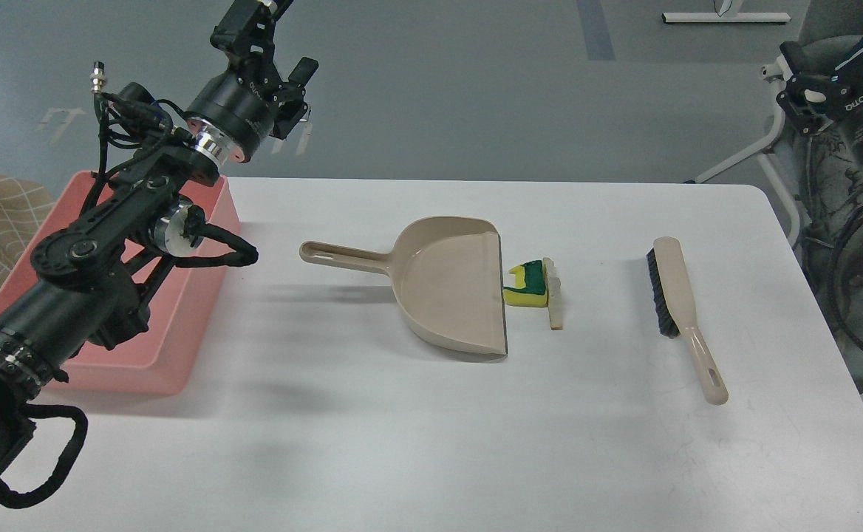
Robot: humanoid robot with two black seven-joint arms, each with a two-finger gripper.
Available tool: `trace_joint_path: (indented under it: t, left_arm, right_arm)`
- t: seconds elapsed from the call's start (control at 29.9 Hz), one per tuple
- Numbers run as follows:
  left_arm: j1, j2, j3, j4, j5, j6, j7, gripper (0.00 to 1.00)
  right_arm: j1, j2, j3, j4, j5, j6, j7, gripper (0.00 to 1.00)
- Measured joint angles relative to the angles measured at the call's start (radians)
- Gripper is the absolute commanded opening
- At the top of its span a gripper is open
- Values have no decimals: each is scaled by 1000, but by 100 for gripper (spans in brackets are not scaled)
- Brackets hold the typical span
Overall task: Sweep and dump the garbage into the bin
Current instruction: 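Lower the left gripper from above the pink bin toward the table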
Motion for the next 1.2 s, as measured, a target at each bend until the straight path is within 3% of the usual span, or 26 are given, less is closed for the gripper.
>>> trace_joint_path:
  t: [0.33, 0.73, 0.87, 1.2]
  left_arm:
    - [32, 2, -1, 0, -1, 59, -45, 98]
    - [91, 114, 3, -84, 21, 41, -38, 98]
    - [131, 136, 4, -139, 25, 41, -18, 99]
    - [278, 154, 3, -293, 166, 104, 0, 99]
  right_arm:
    - [3, 7, -7, 15, 2, 0, 1, 100]
    - [2, -13, -6, 23, 2, 0, 7, 100]
    - [2, -17, -6, 26, 1, 0, 7, 100]
    - [-7, -17, -10, 70, -1, 0, 5, 100]
